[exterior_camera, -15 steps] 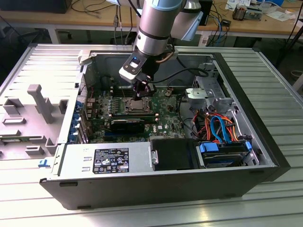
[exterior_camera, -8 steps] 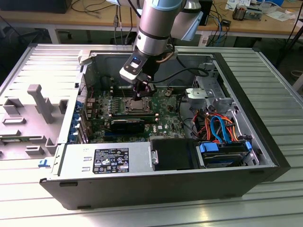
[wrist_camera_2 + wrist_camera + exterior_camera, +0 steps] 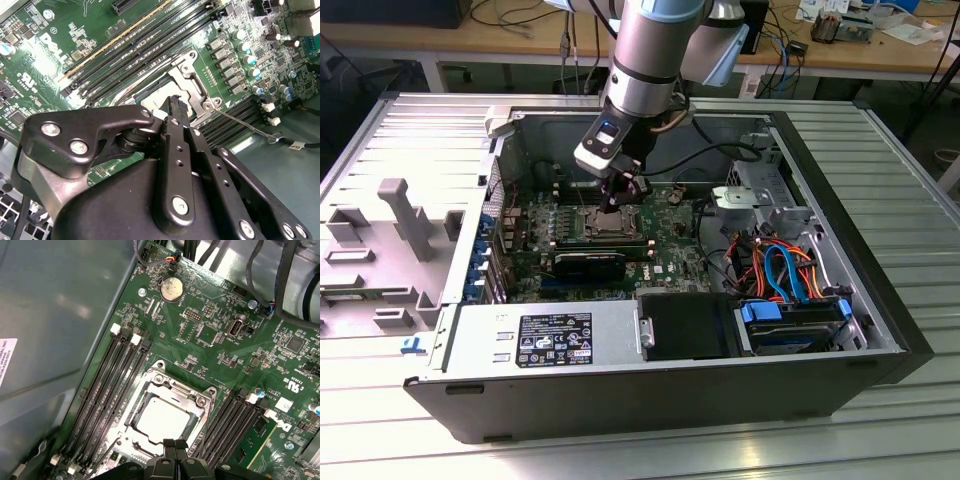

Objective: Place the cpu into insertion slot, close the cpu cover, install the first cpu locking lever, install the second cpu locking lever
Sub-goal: 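Install the first cpu locking lever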

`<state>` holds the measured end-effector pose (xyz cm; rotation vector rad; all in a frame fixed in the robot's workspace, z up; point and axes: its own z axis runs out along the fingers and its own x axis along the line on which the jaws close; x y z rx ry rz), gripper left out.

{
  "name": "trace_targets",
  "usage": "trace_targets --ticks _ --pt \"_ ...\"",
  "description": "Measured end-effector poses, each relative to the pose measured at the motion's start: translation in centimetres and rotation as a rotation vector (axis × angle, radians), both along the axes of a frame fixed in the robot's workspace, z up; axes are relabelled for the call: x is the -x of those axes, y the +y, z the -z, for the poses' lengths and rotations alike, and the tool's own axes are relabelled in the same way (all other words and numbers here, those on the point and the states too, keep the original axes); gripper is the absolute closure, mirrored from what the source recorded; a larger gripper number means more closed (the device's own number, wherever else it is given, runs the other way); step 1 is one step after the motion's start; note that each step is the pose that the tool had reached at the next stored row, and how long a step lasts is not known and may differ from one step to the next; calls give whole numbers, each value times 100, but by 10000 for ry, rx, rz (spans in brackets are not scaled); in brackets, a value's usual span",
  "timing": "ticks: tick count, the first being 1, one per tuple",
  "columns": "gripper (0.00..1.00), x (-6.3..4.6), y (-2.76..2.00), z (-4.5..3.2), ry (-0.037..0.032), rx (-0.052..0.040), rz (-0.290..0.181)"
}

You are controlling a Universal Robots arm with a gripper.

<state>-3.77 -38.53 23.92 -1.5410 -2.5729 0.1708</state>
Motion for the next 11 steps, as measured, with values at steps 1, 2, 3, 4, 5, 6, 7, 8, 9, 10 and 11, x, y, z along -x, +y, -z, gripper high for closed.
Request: trace_targets --ticks 1,2,3,4,5,6,7,8,9,10,11 --pt "89 0 0 0 0 0 -22" --pt "89 0 0 0 0 0 -40" --pt "89 0 0 0 0 0 -64" --pt "89 0 0 0 0 0 -82" --pt "89 0 0 0 0 1 -106" --pt "89 0 0 0 0 0 -125" --pt "89 0 0 0 0 0 -155" --pt "89 0 0 0 0 0 -188" --pt "89 0 0 0 0 0 -213" --pt "89 0 0 0 0 0 -237" --pt "89 0 0 0 0 1 -266"
